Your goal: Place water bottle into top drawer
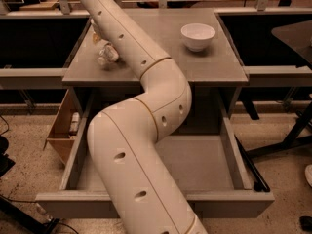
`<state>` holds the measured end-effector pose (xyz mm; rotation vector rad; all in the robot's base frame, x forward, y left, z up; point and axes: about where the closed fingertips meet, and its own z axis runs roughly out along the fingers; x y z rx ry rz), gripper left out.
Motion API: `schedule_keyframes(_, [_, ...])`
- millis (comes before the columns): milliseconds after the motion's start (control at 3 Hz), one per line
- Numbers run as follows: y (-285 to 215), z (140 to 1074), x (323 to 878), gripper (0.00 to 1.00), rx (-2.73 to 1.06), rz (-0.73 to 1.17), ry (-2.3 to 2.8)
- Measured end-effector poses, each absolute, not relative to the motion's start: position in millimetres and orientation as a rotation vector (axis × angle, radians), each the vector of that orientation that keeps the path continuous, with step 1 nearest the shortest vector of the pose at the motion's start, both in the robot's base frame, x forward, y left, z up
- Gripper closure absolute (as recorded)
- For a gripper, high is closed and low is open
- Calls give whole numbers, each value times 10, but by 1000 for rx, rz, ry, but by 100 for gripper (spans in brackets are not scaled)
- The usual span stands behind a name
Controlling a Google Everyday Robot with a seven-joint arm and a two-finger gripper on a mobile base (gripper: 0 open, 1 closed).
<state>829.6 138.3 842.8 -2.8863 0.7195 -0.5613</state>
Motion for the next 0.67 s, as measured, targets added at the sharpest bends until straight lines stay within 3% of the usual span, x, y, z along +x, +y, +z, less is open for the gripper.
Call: schedule_keyframes(667, [1452, 8368, 8417, 63, -2858, -599, 700])
